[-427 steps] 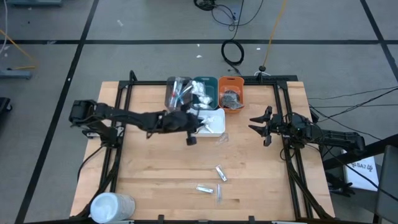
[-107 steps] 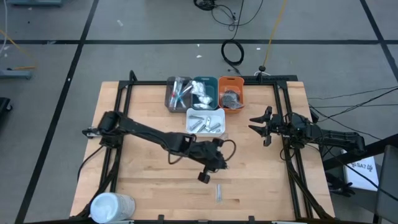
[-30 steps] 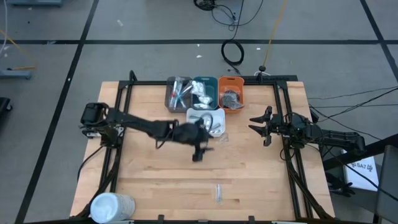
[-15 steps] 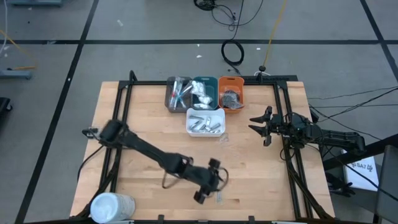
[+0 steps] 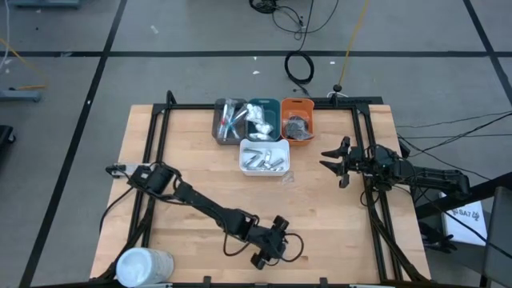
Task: Pick & Place Travel size toiletries
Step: Put the silver nail cutter into the white bin
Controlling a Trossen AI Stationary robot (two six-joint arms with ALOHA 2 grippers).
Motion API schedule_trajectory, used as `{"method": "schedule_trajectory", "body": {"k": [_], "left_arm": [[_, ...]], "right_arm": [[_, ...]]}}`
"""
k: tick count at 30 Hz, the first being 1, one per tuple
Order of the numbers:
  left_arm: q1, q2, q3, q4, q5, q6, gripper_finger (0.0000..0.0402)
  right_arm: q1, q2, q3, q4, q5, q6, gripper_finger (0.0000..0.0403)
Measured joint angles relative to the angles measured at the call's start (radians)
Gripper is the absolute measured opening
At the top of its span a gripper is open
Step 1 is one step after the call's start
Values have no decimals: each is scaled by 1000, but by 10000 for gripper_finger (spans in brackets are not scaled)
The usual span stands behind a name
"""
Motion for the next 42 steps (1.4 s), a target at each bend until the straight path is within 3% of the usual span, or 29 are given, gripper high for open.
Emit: {"method": "schedule_trajectory", "body": {"k": [10, 18, 28, 33, 38, 42], "left_arm": [[33, 60, -1, -13, 67, 211, 183], [52, 58, -1, -35, 130, 195, 149], [57, 58, -1, -6, 133, 274, 143], [64, 58, -1, -22, 119, 223, 143], [67, 45, 29, -53, 50, 61, 142], [60, 36, 116, -19, 24, -30, 113]], "right_arm": [[0, 0, 0, -8, 0, 0, 141], [0, 8, 0, -7, 0, 0, 141], [0, 8, 0, -7, 0, 0, 141], [0, 8, 0, -7, 0, 0, 141], [0, 8, 0, -7, 0, 0, 141], [0, 8, 0, -7, 0, 0, 141]]}}
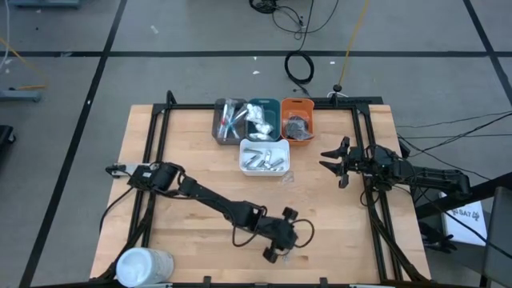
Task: Pick & Place Travel size toiletries
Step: Put the silver nail cutter into the white bin
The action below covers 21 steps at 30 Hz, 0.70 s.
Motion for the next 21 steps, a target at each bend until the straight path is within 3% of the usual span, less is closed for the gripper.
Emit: {"method": "schedule_trajectory", "body": {"k": [5, 9, 13, 17, 21], "left_arm": [[-19, 26, 5, 51, 67, -32, 15], [-23, 95, 6, 88, 117, -120, 13], [-33, 120, 4, 115, 79, -104, 3], [-32, 17, 5, -27, -58, -70, 1], [-17, -147, -56, -161, -112, -79, 1]], "right_arm": [[0, 0, 0, -1, 0, 0, 141], [0, 1, 0, 4, 0, 0, 141], [0, 6, 0, 7, 0, 0, 141], [0, 13, 0, 8, 0, 0, 141], [0, 16, 0, 6, 0, 0, 141]]}}
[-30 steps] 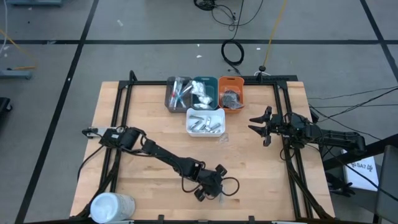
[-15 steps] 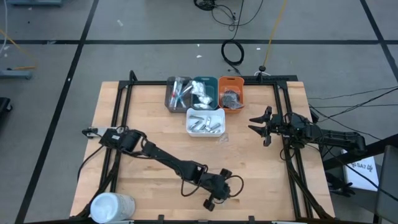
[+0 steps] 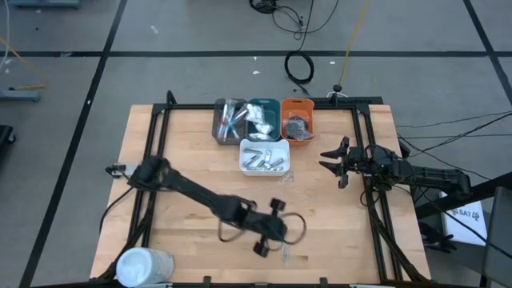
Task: Pick & Place Travel size toiletries
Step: Put the silver nail cutter into the white bin
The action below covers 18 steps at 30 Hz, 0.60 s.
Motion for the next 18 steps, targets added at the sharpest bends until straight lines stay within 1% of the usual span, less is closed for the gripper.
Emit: {"method": "schedule_trajectory", "body": {"k": [1, 3, 5, 7, 9, 11, 13, 15, 18], "left_arm": [[4, -47, -43, -2, -2, -8, 1], [8, -160, -168, 40, -18, -22, 1], [11, -287, -337, 169, -59, -38, 1], [11, -431, -529, 335, -110, -67, 1], [7, -561, -709, 497, -189, -105, 0], [-6, -684, -883, 626, -291, -143, 0], [-26, -779, -1017, 755, -374, -169, 0], [-48, -856, -1128, 858, -447, -184, 1], [-77, -969, -1259, 931, -500, -153, 0]], "right_arm": [[0, 0, 0, -2, 0, 0, 141], [0, 1, 0, 0, 0, 0, 141], [0, 1, 0, 0, 0, 0, 141], [0, 1, 0, 1, 0, 0, 141], [0, 1, 0, 1, 0, 0, 141], [0, 1, 0, 18, 0, 0, 141], [0, 1, 0, 49, -2, 15, 141], [0, 0, 0, 71, -2, 96, 141], [0, 1, 0, 115, -3, 277, 141]]}}
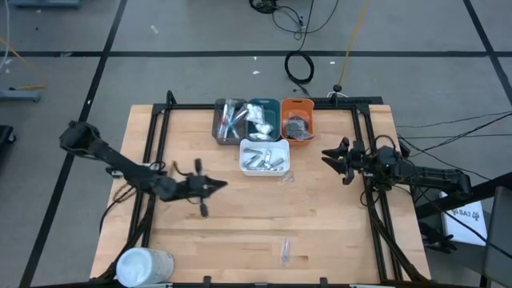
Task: Pick & Place Travel size toiletries
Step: Put the silver nail cutter into the white bin
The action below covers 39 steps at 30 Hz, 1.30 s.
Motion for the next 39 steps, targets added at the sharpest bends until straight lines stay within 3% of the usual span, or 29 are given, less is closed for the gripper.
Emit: {"method": "schedule_trajectory", "body": {"k": [3, 9, 11, 12, 14, 15, 19, 22, 26, 30, 36, 39], "left_arm": [[-1, -93, -89, 11, -50, -1, 3], [0, -204, -187, 9, -174, -139, 7], [1, -216, -202, 5, -181, -158, 4], [1, -217, -204, 6, -181, -160, 2], [1, -217, -206, 6, -181, -161, 1], [1, -216, -207, 7, -181, -161, 2], [10, -214, -207, 7, -180, -165, 10], [23, -214, -207, 5, -179, -184, 10], [39, -209, -207, -7, -173, -207, 2], [46, -208, -207, -17, -171, -238, 8], [52, -208, -207, -28, -170, -258, 16], [52, -208, -207, -34, -169, -263, 14]], "right_arm": [[0, -2, 0, 18, 2, 72, 141], [0, 6, 0, 44, 8, 48, 141], [1, 21, 3, 165, 49, 30, 141], [4, 31, 14, 235, 31, 18, 141], [35, 74, 63, 347, -108, -43, 141], [62, 114, 90, 320, -170, -75, 141], [213, 345, 267, 181, -128, -230, 141], [351, 613, 335, 110, -69, -307, 142], [535, 933, 402, 184, -60, -351, 143], [676, 1202, 504, 158, 41, -382, 163], [750, 1480, 723, 83, 52, -410, 231], [750, 1587, 801, 65, -23, -432, 255]]}}
